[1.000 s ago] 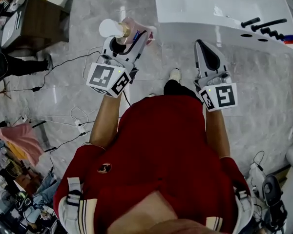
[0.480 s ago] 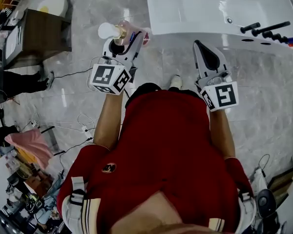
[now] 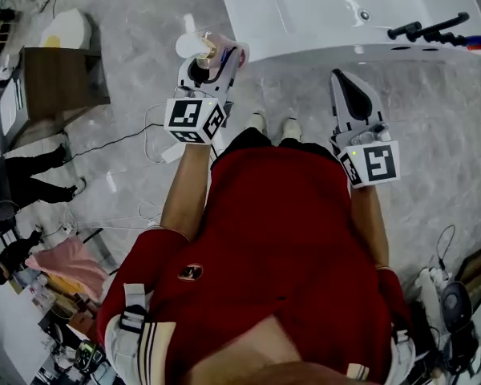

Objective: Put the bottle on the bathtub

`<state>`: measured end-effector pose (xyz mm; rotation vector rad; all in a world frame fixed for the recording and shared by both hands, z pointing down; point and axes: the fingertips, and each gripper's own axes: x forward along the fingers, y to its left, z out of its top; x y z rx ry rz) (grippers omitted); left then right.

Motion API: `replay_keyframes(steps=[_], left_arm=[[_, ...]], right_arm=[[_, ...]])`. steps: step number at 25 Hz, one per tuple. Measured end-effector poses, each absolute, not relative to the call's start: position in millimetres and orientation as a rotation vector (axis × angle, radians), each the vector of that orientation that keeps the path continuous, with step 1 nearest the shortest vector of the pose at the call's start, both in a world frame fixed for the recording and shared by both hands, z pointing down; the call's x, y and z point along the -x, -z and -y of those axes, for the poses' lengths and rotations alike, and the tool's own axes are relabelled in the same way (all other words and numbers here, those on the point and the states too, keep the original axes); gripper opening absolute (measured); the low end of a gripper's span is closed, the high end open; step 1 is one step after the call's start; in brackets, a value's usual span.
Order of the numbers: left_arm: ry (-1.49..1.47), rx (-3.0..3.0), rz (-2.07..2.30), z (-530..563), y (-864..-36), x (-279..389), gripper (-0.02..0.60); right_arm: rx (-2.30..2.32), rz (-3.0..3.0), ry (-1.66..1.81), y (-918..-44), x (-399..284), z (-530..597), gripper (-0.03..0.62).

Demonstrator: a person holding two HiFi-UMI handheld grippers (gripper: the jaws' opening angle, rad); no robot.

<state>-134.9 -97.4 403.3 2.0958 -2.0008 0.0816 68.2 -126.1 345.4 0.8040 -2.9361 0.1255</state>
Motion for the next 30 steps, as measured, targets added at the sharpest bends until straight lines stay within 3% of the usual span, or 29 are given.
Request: replay_keyframes(steps=[30], left_arm=[[-0.283, -2.182, 1.669, 191, -578, 178, 0.225]], right_arm=[[-1.126, 2.585, -0.211, -395, -22, 131, -0.002]])
